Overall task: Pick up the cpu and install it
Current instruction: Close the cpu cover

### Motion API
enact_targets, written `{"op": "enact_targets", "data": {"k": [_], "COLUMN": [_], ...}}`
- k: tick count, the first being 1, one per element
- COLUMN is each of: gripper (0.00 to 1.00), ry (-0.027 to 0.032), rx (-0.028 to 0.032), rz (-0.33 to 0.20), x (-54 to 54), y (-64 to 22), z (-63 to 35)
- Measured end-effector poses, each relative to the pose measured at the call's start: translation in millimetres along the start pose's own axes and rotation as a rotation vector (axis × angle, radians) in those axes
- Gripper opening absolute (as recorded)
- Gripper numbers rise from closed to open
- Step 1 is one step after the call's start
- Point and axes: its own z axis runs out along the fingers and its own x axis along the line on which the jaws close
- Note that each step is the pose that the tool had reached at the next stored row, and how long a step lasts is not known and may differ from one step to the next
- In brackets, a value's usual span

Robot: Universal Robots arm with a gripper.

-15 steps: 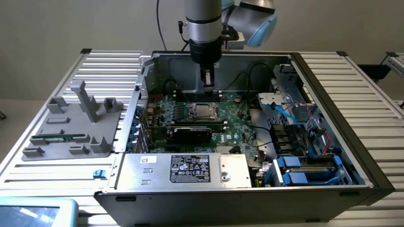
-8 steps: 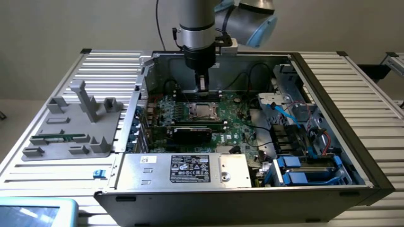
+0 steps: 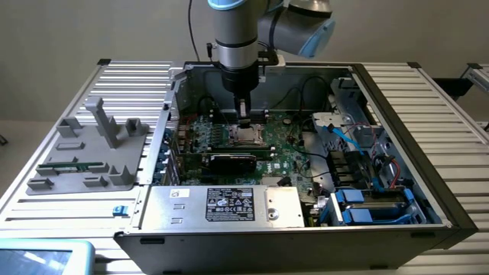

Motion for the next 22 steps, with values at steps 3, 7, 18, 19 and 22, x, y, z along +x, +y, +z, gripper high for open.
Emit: {"op": "enact_targets", "data": {"k": [3,7,18,19,22], "gripper": [0.09,0.09,0.09,0.09,0.09], "ry": [-0.0006,-0.0013,-0.0109,-0.0110,-0.0109], "rx": [0.0069,0.0116,0.0771,0.0773,0.0774], "rz": [0.000,0.002,0.002,0.002,0.002], "x": [-0.4,-1.1,-0.3,-0.3,-0.4], "y": [-0.5,-1.2,-2.6,-2.6,-3.0], "z": [3.0,7.3,9.8,9.8,14.0]}}
